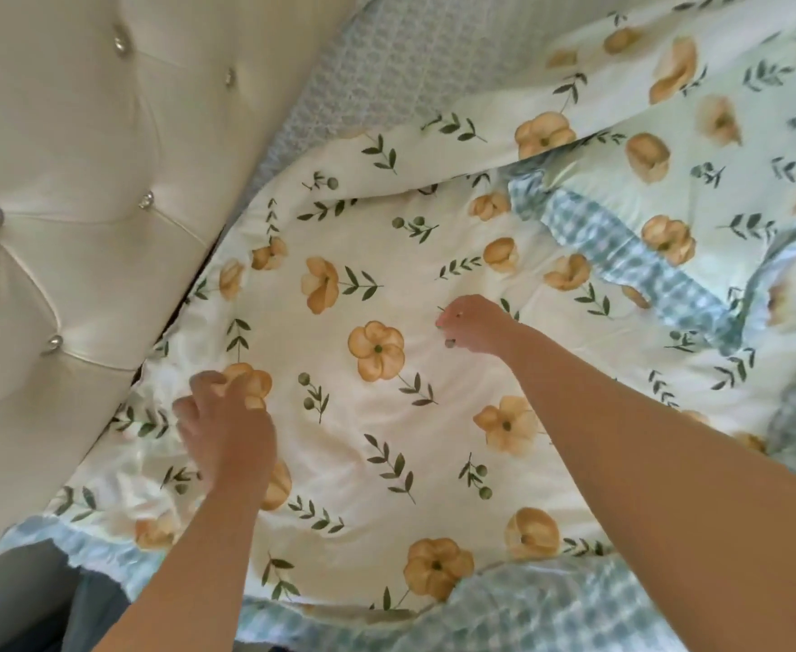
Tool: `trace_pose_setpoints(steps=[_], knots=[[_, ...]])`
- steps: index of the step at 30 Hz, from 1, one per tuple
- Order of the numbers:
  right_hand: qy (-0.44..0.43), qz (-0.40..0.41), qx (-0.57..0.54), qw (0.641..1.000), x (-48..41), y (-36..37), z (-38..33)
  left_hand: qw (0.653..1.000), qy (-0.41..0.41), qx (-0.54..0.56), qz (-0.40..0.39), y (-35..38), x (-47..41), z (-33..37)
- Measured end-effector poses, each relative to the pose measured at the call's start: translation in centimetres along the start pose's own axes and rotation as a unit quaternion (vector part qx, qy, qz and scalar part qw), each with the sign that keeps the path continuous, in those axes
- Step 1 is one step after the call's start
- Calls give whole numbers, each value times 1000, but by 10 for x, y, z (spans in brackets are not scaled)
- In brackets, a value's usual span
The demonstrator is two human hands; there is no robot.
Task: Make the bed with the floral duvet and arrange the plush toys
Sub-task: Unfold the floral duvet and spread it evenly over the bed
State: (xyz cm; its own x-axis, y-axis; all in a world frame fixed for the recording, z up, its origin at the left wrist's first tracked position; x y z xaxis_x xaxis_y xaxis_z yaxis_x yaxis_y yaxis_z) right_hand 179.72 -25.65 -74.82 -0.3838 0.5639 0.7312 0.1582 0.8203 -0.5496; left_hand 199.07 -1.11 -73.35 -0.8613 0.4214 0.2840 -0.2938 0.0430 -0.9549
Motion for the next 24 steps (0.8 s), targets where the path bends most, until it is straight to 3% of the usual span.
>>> trace_pose_setpoints(steps=[3,7,12,14,16,17,18,20,22,24], knots=[[-20,15,-98,995,-12,-21,-13,981,188,-1,-50,6,-22,109],[-17,80,-238,968,-32,-54,-15,931,357,-32,-66,7,-58,208],[-95,206,-168,959,-66,-113,-14,883,458,-19,-97,7,-111,275],[-71,221,-285,930,-90,-135,-10,866,494,-23,-75,17,-132,303],[14,214,-417,884,-115,-151,-3,866,494,-48,-65,28,-161,324],[64,208,-421,881,-127,-156,3,867,490,-72,-60,35,-178,330],[89,219,-367,900,-134,-163,7,866,487,-103,-56,44,-195,332],[57,333,-139,931,-139,-186,7,859,493,-133,-48,58,-219,328],[-66,489,15,870,-133,-216,-16,850,516,-109,-16,67,-228,324],[-198,546,59,812,-136,-244,-48,840,536,-85,16,68,-229,323]])
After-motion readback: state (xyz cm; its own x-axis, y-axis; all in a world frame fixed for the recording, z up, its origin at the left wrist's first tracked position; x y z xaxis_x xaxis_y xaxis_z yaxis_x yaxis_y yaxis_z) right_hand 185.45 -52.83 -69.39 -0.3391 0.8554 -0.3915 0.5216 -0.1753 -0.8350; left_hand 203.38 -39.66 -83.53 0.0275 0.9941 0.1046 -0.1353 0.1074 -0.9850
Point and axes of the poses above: each hand's wrist, its own x-axis away from the middle knuckle, its own y-axis out of the palm, z = x × y, the point moved 4 cm from there along -x, towards the middle knuckle, and after that the axes turned 3 degrees about -y, right-handed, at the moved point
